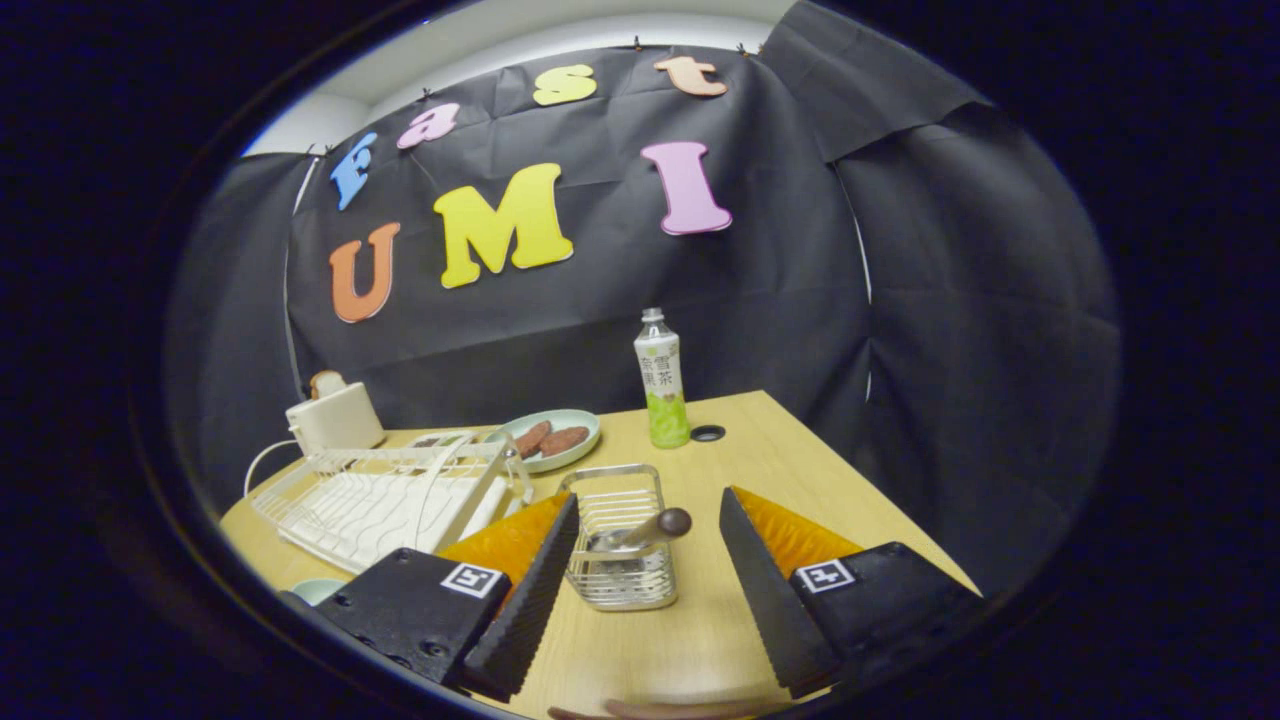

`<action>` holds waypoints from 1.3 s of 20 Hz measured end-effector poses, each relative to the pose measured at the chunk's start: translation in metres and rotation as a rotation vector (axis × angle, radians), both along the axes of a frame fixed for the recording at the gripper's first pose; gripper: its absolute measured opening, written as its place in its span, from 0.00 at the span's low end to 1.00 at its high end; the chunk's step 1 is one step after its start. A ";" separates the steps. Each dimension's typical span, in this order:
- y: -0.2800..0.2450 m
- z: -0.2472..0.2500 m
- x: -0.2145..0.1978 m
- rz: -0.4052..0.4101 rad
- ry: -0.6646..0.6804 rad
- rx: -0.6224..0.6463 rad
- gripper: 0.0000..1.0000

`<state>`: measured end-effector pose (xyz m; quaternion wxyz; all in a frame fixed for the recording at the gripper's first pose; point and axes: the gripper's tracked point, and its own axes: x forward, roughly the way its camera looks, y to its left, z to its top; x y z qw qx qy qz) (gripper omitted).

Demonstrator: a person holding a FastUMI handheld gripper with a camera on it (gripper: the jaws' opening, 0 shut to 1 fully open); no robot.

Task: Take the plate from the dish rack, then take the spoon from the basket and place it into the plate.

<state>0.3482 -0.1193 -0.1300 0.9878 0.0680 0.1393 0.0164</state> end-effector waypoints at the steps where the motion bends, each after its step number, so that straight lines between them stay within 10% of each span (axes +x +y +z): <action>1: -0.004 -0.003 0.005 -0.029 0.011 -0.013 0.85; 10: 0.016 0.014 0.019 -0.054 -0.002 -0.080 0.23; 26: 0.065 0.162 -0.004 -0.096 -0.164 -0.196 0.19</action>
